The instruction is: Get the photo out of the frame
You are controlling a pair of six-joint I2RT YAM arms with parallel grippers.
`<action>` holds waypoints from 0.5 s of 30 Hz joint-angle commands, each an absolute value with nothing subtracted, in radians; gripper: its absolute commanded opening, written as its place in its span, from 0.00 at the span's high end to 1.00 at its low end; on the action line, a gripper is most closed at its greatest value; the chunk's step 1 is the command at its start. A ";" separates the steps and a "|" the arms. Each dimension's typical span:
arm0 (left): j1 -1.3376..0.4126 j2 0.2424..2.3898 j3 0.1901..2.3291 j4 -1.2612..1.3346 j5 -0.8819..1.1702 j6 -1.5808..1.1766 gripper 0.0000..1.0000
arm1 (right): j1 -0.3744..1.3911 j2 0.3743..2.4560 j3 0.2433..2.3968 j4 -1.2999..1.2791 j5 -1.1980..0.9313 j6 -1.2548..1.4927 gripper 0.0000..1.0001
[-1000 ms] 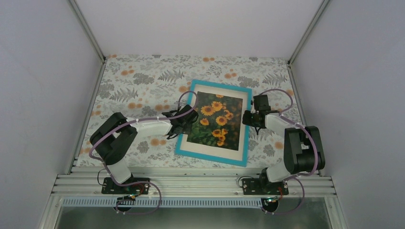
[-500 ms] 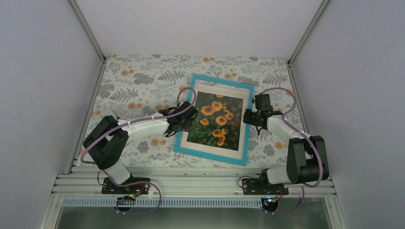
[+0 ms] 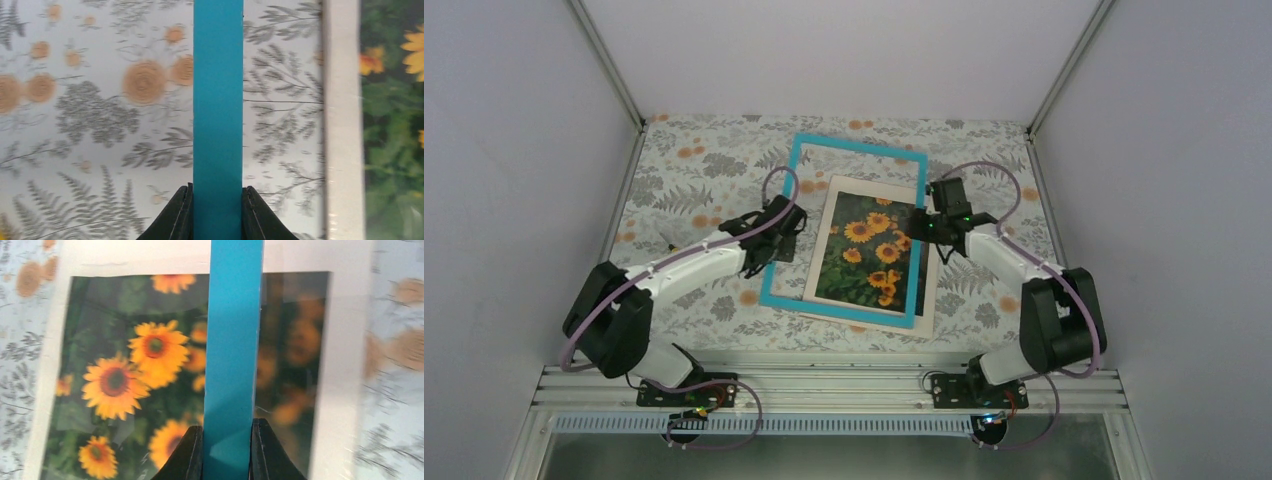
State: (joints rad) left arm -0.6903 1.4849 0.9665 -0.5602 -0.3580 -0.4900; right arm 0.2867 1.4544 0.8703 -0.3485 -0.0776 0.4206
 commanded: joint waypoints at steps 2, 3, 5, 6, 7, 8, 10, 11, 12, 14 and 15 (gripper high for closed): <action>-0.574 1.421 0.941 -0.549 -0.434 -0.447 0.93 | 0.401 1.568 1.000 -0.302 -0.249 0.481 0.96; -0.554 1.416 0.942 -0.557 -0.443 -0.438 0.93 | 0.421 1.601 1.033 -0.299 -0.258 0.488 0.96; -0.518 1.411 0.943 -0.575 -0.475 -0.423 0.94 | 0.461 1.672 1.103 -0.297 -0.270 0.497 0.96; -0.497 1.409 0.945 -0.585 -0.493 -0.419 0.95 | 0.480 1.715 1.136 -0.294 -0.274 0.502 0.96; -0.475 1.410 0.950 -0.596 -0.509 -0.414 0.96 | 0.498 1.747 1.168 -0.289 -0.280 0.507 0.96; -0.448 1.411 0.958 -0.607 -0.521 -0.415 0.97 | 0.516 1.781 1.197 -0.278 -0.289 0.515 0.96; -0.412 1.423 0.974 -0.618 -0.548 -0.409 0.97 | 0.548 1.846 1.254 -0.256 -0.320 0.537 0.96; -0.394 1.435 0.986 -0.629 -0.563 -0.408 0.98 | 0.563 1.881 1.285 -0.251 -0.336 0.543 0.96; -0.377 1.450 1.000 -0.642 -0.582 -0.408 0.98 | 0.576 1.909 1.314 -0.246 -0.345 0.552 0.96; -0.339 1.480 1.020 -0.663 -0.609 -0.412 0.98 | 0.603 1.966 1.366 -0.233 -0.360 0.572 0.96; -0.318 1.493 1.027 -0.662 -0.612 -0.410 0.98 | 0.614 1.991 1.398 -0.225 -0.368 0.583 0.96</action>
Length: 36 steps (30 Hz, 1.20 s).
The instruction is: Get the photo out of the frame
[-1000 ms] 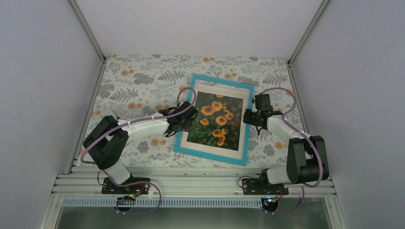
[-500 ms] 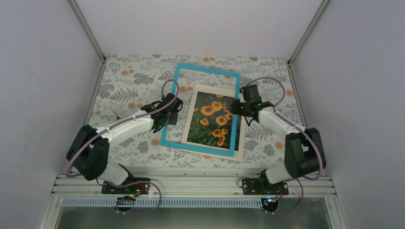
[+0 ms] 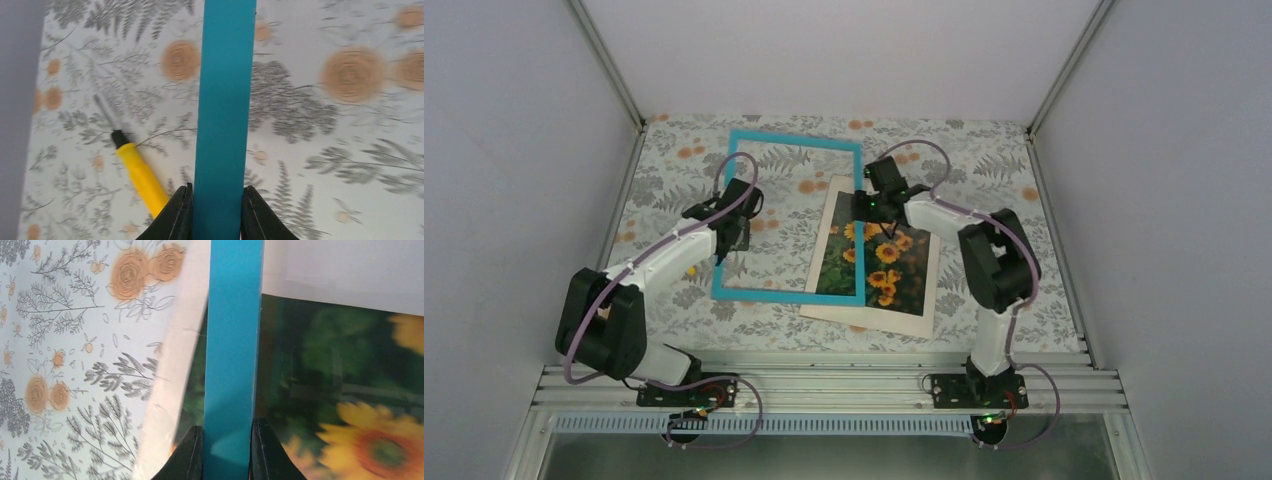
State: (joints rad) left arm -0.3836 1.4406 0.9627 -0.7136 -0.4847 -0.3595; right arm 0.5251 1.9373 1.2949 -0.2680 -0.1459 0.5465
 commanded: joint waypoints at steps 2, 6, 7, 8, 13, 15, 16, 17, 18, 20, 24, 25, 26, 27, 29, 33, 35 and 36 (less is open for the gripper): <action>-0.284 1.510 1.036 -0.659 -0.627 -0.405 0.98 | 0.635 2.035 1.439 -0.209 -0.400 0.600 0.96; -0.222 1.542 1.048 -0.632 -0.665 -0.378 0.98 | 0.670 2.110 1.503 -0.182 -0.448 0.622 0.96; -0.214 1.549 1.046 -0.621 -0.674 -0.368 0.98 | 0.674 2.127 1.515 -0.182 -0.456 0.626 0.96; -0.207 1.555 1.045 -0.607 -0.682 -0.357 0.98 | 0.676 2.139 1.523 -0.181 -0.462 0.631 0.94; -0.184 1.604 1.035 -0.539 -0.718 -0.297 0.98 | 0.676 2.169 1.524 -0.172 -0.450 0.638 0.83; -0.173 1.626 1.031 -0.512 -0.731 -0.272 0.98 | 0.676 2.173 1.524 -0.169 -0.448 0.638 0.77; -0.160 1.637 1.032 -0.503 -0.732 -0.262 0.98 | 0.676 2.172 1.526 -0.171 -0.447 0.635 0.75; -0.153 1.649 1.033 -0.496 -0.733 -0.254 0.98 | 0.676 2.173 1.527 -0.174 -0.447 0.631 0.72; -0.147 1.658 1.031 -0.478 -0.732 -0.236 0.97 | 0.676 2.171 1.529 -0.181 -0.445 0.625 0.68; -0.139 1.665 1.022 -0.449 -0.739 -0.205 0.98 | 0.673 2.161 1.527 -0.193 -0.444 0.600 0.62; -0.116 1.661 1.014 -0.407 -0.718 -0.163 0.98 | 0.654 2.117 1.490 -0.215 -0.434 0.558 0.56; -0.110 1.660 1.014 -0.403 -0.715 -0.155 0.98 | 0.648 2.102 1.473 -0.215 -0.431 0.549 0.55; -0.103 1.659 1.017 -0.403 -0.716 -0.148 0.98 | 0.643 2.086 1.453 -0.215 -0.433 0.540 0.55; -0.094 1.657 1.020 -0.406 -0.716 -0.143 0.98 | 0.637 2.071 1.435 -0.218 -0.433 0.528 0.54; -0.076 1.652 1.024 -0.407 -0.711 -0.128 0.98 | 0.627 2.042 1.395 -0.230 -0.425 0.505 0.54; -0.040 1.669 1.052 -0.453 -0.725 -0.115 0.98 | 0.610 1.983 1.306 -0.236 -0.413 0.466 0.53; -0.024 1.685 1.061 -0.473 -0.745 -0.115 0.98 | 0.602 1.956 1.262 -0.237 -0.400 0.449 0.53; -0.017 1.693 1.062 -0.474 -0.744 -0.112 0.98 | 0.598 1.943 1.242 -0.238 -0.395 0.441 0.53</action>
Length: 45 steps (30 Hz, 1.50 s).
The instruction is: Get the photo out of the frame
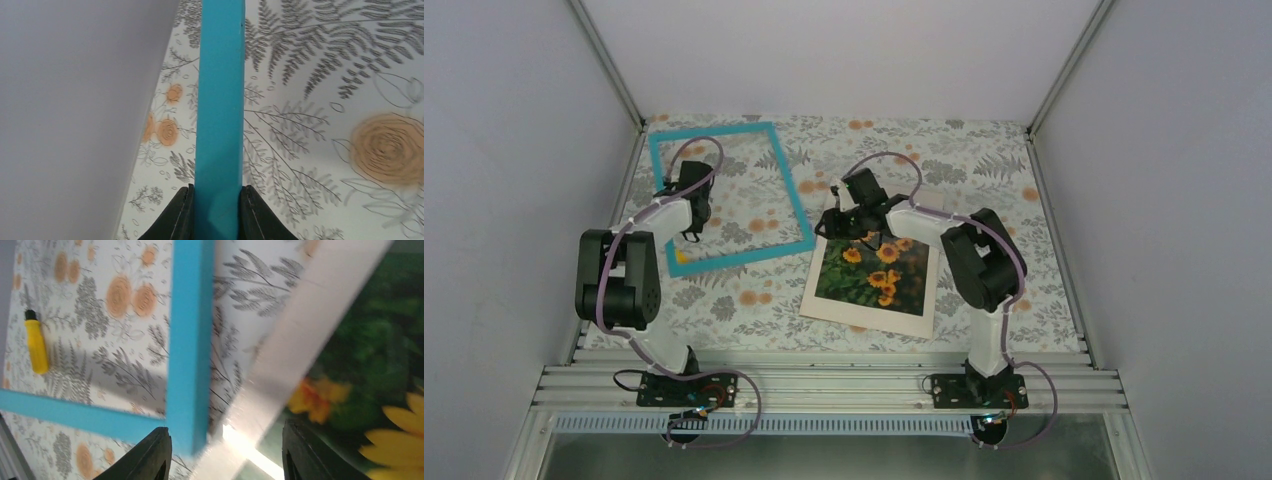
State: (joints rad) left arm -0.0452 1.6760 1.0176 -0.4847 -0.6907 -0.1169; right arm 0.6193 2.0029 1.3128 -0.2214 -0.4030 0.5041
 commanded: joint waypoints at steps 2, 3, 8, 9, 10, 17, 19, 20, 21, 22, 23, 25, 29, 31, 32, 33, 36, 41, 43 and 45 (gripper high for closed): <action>-0.001 1.708 1.065 -0.478 -0.750 -0.112 0.98 | 0.588 1.919 1.195 -0.236 -0.376 0.431 0.52; 0.002 1.714 1.066 -0.473 -0.752 -0.109 0.98 | 0.582 1.908 1.181 -0.233 -0.367 0.429 0.52; 0.019 1.748 1.066 -0.457 -0.752 -0.112 0.97 | 0.561 1.871 1.106 -0.205 -0.351 0.434 0.52; 0.024 1.755 1.066 -0.457 -0.756 -0.117 0.95 | 0.560 1.866 1.098 -0.202 -0.350 0.435 0.52; 0.030 1.759 1.066 -0.463 -0.756 -0.126 0.91 | 0.560 1.863 1.094 -0.200 -0.350 0.434 0.51; 0.046 1.750 1.067 -0.485 -0.740 -0.175 0.70 | 0.557 1.821 1.057 -0.197 -0.329 0.428 0.51; 0.046 1.736 1.072 -0.494 -0.734 -0.192 0.65 | 0.554 1.793 1.037 -0.193 -0.306 0.425 0.51; 0.046 1.727 1.075 -0.503 -0.734 -0.202 0.62 | 0.553 1.778 1.025 -0.193 -0.291 0.423 0.50; 0.046 1.717 1.077 -0.508 -0.731 -0.211 0.58 | 0.549 1.761 1.013 -0.193 -0.278 0.421 0.50; 0.045 1.708 1.078 -0.513 -0.725 -0.219 0.54 | 0.547 1.744 0.999 -0.192 -0.265 0.418 0.49; 0.044 1.699 1.078 -0.516 -0.716 -0.228 0.52 | 0.544 1.724 0.984 -0.189 -0.256 0.417 0.48; 0.042 1.680 1.079 -0.527 -0.703 -0.249 0.48 | 0.538 1.688 0.946 -0.184 -0.236 0.414 0.47; 0.006 1.618 1.072 -0.518 -0.653 -0.274 0.37 | 0.522 1.611 0.876 -0.172 -0.192 0.411 0.42; -0.026 1.588 1.073 -0.513 -0.613 -0.281 0.33 | 0.510 1.576 0.841 -0.164 -0.173 0.410 0.41; -0.046 1.573 1.075 -0.508 -0.596 -0.285 0.31 | 0.502 1.560 0.823 -0.159 -0.163 0.410 0.40; -0.064 1.565 1.078 -0.505 -0.579 -0.291 0.29 | 0.492 1.546 0.807 -0.155 -0.158 0.409 0.38; -0.111 1.552 1.085 -0.503 -0.504 -0.310 0.25 | 0.458 1.494 0.760 -0.145 -0.145 0.414 0.35; -0.203 1.510 1.091 -0.496 -0.381 -0.348 0.22 | 0.399 1.399 0.696 -0.150 -0.131 0.419 0.28; -0.254 1.485 1.087 -0.490 -0.358 -0.359 0.21 | 0.375 1.364 0.674 -0.164 -0.117 0.423 0.25; -0.294 1.462 1.086 -0.488 -0.316 -0.366 0.20 | 0.344 1.333 0.647 -0.178 -0.115 0.430 0.21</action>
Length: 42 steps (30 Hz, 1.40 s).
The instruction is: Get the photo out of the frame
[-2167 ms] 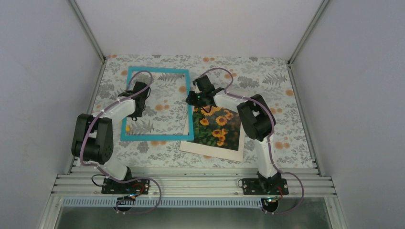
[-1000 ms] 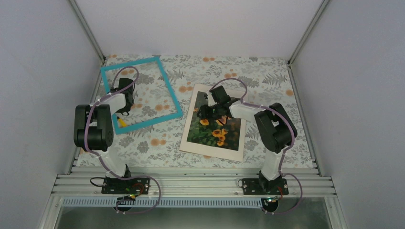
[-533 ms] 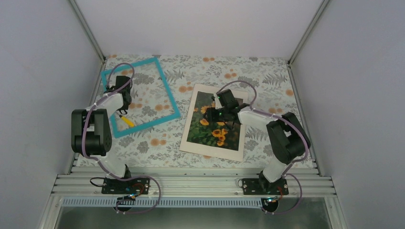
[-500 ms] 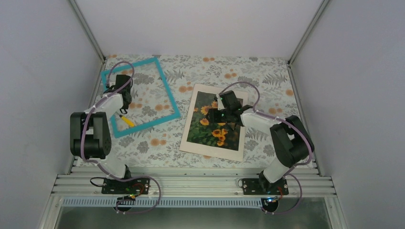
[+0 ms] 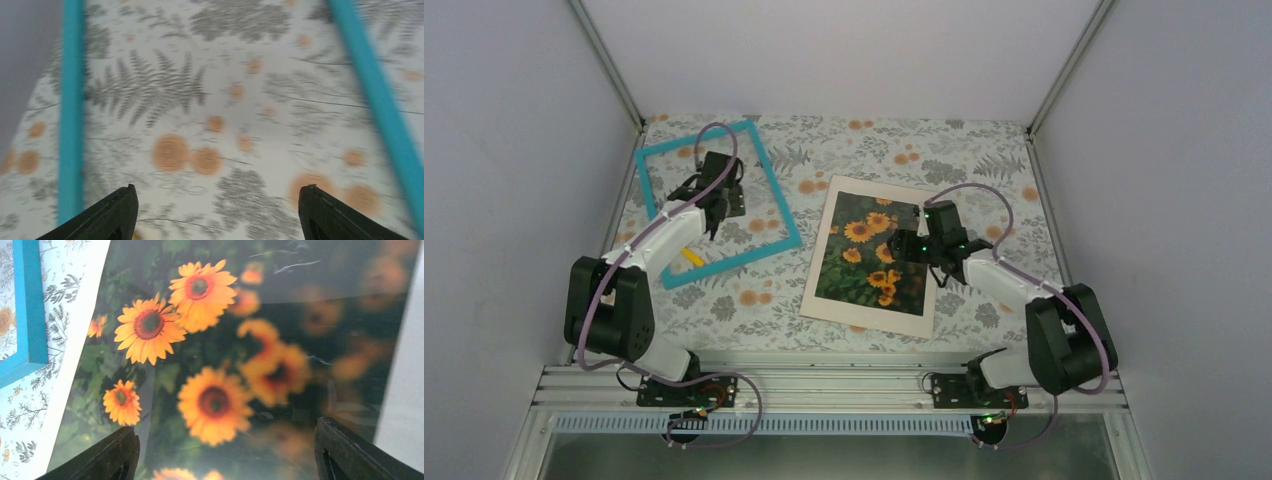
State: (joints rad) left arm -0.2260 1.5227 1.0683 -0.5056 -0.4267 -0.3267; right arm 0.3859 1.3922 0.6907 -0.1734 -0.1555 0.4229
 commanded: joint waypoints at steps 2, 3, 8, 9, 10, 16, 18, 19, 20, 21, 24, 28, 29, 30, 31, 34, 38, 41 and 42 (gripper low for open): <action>-0.323 1.439 1.075 -0.484 -0.267 -0.376 0.18 | 0.316 1.304 0.623 -0.192 -0.113 0.442 0.18; -0.337 1.423 1.063 -0.480 -0.236 -0.385 0.18 | 0.303 1.293 0.612 -0.195 -0.118 0.446 0.18; -0.443 1.324 0.938 -0.400 -0.101 -0.434 0.17 | 0.268 1.244 0.564 -0.202 -0.141 0.472 0.15; -0.460 1.303 0.910 -0.383 -0.083 -0.446 0.16 | 0.265 1.237 0.555 -0.201 -0.143 0.477 0.14; -0.476 1.280 0.885 -0.371 -0.063 -0.457 0.16 | 0.264 1.233 0.547 -0.202 -0.144 0.485 0.12; -0.585 1.255 0.745 -0.297 0.043 -0.535 0.14 | 0.259 1.249 0.524 -0.212 -0.106 0.511 0.10; -0.625 1.265 0.709 -0.267 0.054 -0.562 0.14 | 0.259 1.254 0.519 -0.210 -0.109 0.513 0.10; -0.639 1.271 0.689 -0.243 0.067 -0.575 0.14 | 0.258 1.254 0.517 -0.208 -0.110 0.515 0.10; -0.650 1.278 0.673 -0.219 0.079 -0.587 0.14 | 0.258 1.254 0.514 -0.204 -0.111 0.514 0.10; -0.658 1.288 0.659 -0.201 0.085 -0.599 0.14 | 0.258 1.255 0.511 -0.202 -0.113 0.515 0.08; -0.674 1.310 0.636 -0.170 0.091 -0.617 0.13 | 0.258 1.273 0.508 -0.195 -0.113 0.512 0.05; -0.690 1.342 0.641 -0.160 0.101 -0.617 0.13 | 0.258 1.300 0.505 -0.176 -0.124 0.509 0.05; -0.695 1.351 0.643 -0.158 0.104 -0.617 0.13 | 0.258 1.305 0.505 -0.170 -0.131 0.510 0.05; -0.701 1.359 0.644 -0.150 0.108 -0.619 0.13 | 0.258 1.310 0.505 -0.162 -0.136 0.511 0.05; -0.710 1.370 0.646 -0.146 0.111 -0.623 0.13 | 0.258 1.315 0.506 -0.156 -0.142 0.512 0.05; -0.726 1.390 0.642 -0.124 0.109 -0.641 0.13 | 0.258 1.325 0.510 -0.138 -0.160 0.514 0.05; -0.730 1.427 0.643 -0.095 0.113 -0.654 0.13 | 0.258 1.343 0.536 -0.110 -0.208 0.509 0.04; -0.731 1.453 0.652 -0.087 0.109 -0.662 0.13 | 0.258 1.363 0.565 -0.100 -0.222 0.502 0.05; -0.732 1.459 0.653 -0.086 0.107 -0.663 0.13 | 0.259 1.368 0.575 -0.100 -0.222 0.497 0.05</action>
